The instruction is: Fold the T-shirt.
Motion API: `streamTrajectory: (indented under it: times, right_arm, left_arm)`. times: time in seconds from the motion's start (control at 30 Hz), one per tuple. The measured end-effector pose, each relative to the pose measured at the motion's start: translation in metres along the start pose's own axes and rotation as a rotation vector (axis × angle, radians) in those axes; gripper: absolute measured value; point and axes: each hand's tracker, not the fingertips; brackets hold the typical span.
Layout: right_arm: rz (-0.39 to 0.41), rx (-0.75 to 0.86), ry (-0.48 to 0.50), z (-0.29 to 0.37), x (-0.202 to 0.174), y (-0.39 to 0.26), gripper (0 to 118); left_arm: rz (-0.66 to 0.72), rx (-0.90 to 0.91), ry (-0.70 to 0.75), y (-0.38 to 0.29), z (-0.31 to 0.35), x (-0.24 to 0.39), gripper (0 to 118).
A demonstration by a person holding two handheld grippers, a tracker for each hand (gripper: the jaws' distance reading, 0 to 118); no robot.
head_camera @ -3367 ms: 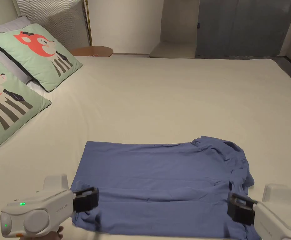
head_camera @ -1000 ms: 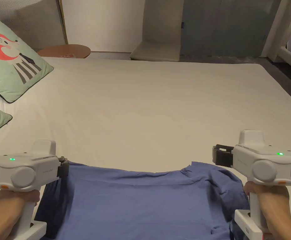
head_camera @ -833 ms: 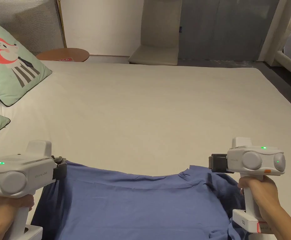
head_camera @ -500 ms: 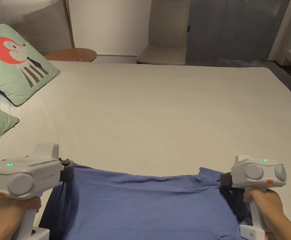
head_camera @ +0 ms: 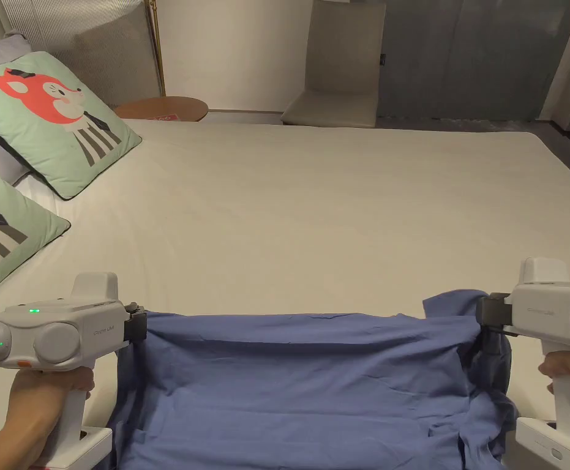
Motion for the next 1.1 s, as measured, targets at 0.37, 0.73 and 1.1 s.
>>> streamTrajectory:
  times: [0.37, 0.73, 1.1]
  right_arm:
    - [-0.008, 0.092, 0.023, 0.097, -0.008, -0.098, 8]
    - [-0.073, -0.022, -0.090, 0.100, -0.005, -0.207, 8]
    - [-0.094, -0.102, -0.163, 0.076, -0.006, -0.242, 8]
  left_arm:
    - [0.016, -0.007, -0.020, -0.067, 0.065, -0.013, 4]
    - [0.064, -0.124, -0.010, -0.158, 0.081, -0.024, 4]
    - [0.016, -0.184, 0.051, -0.176, 0.066, -0.022, 4]
